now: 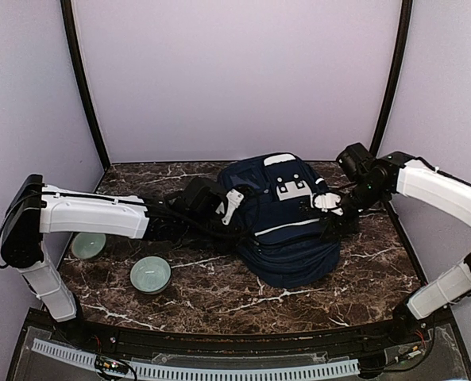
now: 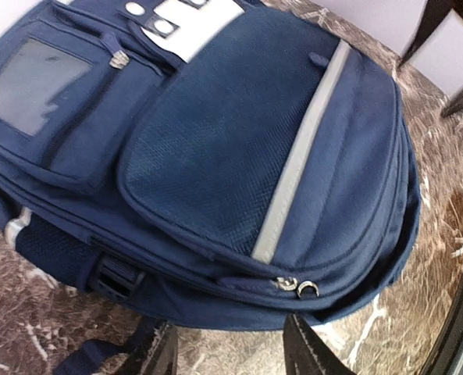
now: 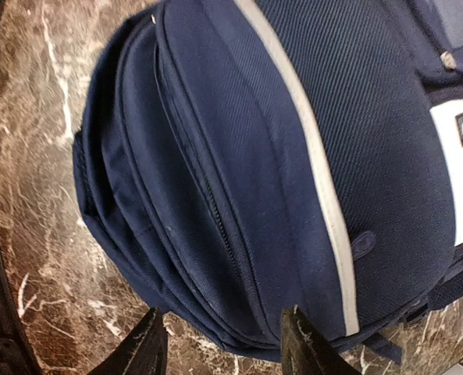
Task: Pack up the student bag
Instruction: Put down the second largest pocket of the student bag, then hold the second largest pocket of the student bag.
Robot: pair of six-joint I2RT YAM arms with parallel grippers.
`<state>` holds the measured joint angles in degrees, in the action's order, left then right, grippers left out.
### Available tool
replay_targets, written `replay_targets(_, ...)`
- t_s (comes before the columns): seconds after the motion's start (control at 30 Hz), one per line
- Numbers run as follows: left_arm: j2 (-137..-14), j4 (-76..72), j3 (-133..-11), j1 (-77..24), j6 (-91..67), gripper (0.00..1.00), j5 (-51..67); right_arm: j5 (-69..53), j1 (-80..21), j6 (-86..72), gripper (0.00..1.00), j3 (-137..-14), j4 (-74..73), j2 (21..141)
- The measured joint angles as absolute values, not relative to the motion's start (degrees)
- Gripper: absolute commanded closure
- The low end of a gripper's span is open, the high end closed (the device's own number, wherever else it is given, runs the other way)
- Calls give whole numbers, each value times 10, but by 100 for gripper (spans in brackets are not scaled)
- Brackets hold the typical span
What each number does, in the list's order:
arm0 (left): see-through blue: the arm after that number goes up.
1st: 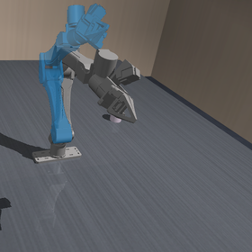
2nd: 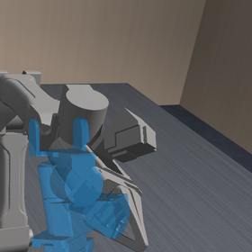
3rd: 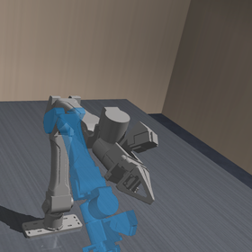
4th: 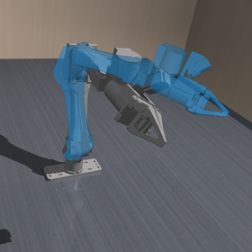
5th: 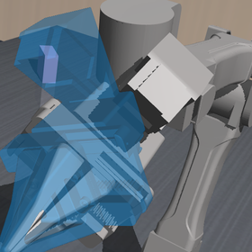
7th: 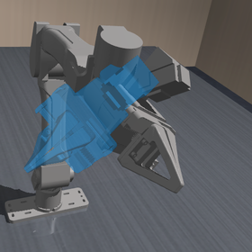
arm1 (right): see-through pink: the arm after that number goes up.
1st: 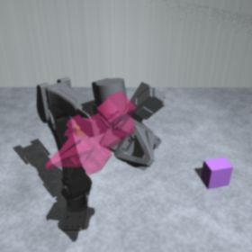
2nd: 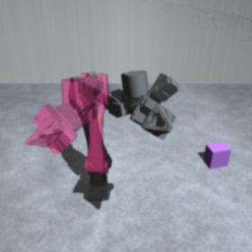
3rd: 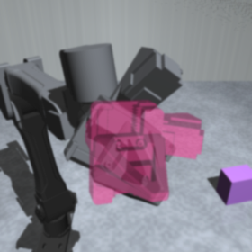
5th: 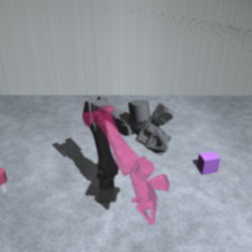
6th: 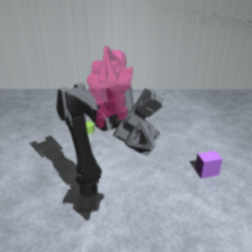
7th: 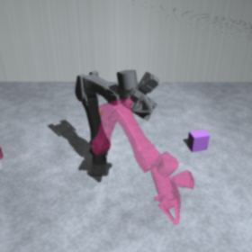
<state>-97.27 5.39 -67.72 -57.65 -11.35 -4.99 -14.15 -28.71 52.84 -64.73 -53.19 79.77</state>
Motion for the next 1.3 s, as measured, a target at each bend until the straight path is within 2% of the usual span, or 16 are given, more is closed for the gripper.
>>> replay_targets(0.17, -972, -9, -612, -567, -66, 59, 14, -233, -287, 502, 53, -749, -571, 818)
replay_targets(0.43, -972, -102, -568, -500, 7, 58, 137, -342, -287, 366, 67, -883, -500, 972)
replay_targets(0.8, -1015, -124, -610, -503, 105, 58, 186, -398, -287, 244, 74, -903, -433, 1134)
replay_targets(1.07, -1075, -94, -659, -503, 154, 60, 181, -398, -287, 204, 76, -908, -417, 1162)
replay_targets(1.3, -1078, -61, -663, -503, 184, 54, 181, -409, -287, 192, 76, -922, -414, 1181)
